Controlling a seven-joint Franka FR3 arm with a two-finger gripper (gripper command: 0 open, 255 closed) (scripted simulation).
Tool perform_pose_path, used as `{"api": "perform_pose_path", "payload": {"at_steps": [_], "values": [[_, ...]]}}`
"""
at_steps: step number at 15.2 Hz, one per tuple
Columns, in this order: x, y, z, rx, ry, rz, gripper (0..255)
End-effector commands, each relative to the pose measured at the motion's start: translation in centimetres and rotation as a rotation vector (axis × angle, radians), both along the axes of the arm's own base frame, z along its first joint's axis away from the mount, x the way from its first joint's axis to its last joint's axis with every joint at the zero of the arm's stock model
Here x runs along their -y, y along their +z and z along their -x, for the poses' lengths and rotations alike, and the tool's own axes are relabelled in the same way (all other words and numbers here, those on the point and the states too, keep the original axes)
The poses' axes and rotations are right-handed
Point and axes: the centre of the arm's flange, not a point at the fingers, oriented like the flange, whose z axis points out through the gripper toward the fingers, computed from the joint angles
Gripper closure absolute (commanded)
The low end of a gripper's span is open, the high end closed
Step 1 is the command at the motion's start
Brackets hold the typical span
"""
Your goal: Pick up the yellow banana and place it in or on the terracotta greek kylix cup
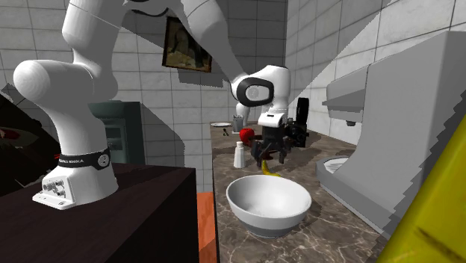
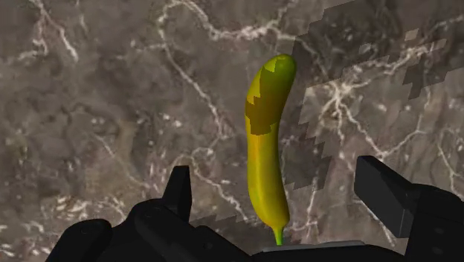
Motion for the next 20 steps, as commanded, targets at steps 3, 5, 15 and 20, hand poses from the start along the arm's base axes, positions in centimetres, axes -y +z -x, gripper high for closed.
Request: {"api": "perform_pose_path", "payload": {"at_steps": [3,5,15,20], "values": [[-0.3,-2.1,0.0,0.001,-0.003,0.0,0],[-0.4,-2.9,0.1,0.001,-0.003,0.0,0],[-0.4,-2.9,0.1,0.001,-0.003,0.0,255],[-0.4,-2.9,0.1,0.001,-0.003,0.0,255]]}}
